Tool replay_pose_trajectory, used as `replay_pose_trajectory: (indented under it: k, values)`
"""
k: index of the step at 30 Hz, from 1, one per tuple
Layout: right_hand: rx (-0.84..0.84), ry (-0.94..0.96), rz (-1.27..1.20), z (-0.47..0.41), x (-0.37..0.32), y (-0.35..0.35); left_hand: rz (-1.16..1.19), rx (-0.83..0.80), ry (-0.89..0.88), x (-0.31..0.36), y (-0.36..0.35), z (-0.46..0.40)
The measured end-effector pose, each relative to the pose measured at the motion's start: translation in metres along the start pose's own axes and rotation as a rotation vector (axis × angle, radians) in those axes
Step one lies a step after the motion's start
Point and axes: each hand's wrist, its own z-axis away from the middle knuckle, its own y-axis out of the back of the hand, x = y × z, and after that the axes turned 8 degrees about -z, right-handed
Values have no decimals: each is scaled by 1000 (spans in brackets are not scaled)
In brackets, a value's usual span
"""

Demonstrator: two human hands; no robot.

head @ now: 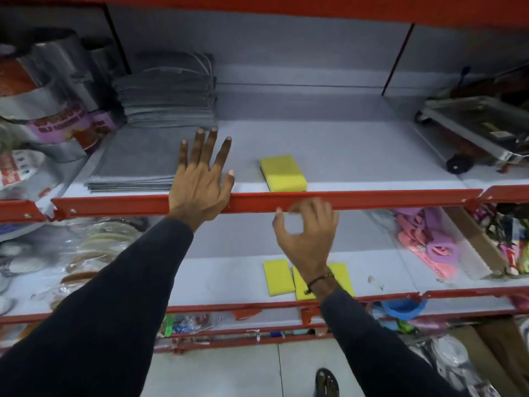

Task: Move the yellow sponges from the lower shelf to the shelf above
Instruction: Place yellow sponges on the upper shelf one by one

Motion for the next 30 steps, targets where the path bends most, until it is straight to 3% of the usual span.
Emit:
replay_pose_trajectory:
  k: [1,5,7,9,12,15,20,25,27,30]
  values:
    - [-145,-24,29,24,10,-3,0,2,0,0,-1,-1]
    - [-1012,-307,379,107,52,-22,-6,-6,2,0,-2,-3]
    - [-1242,-315,482,134,63,-35,-7,-9,4,-1,-4,-4]
    - [-1301,-255,525,147,61,-44,-14,-6,1,-2,-5,-4]
    - [-1285,-131,445,144,49,-51,-14,-6,-3,-2,-4,-4]
    - [-1121,-49,202,121,28,-40,-12,-13,2,-1,-1,-4]
    - [-468,140,-290,59,-5,10,-24,-33,9,1,3,-3]
    - [-28,43,-230,-56,1,37,-22,-34,16,2,3,-3]
    - [-44,-96,-97,-90,15,38,-20,-42,21,2,3,-2]
    - [-386,-353,137,-110,32,30,-12,-51,17,1,3,-1]
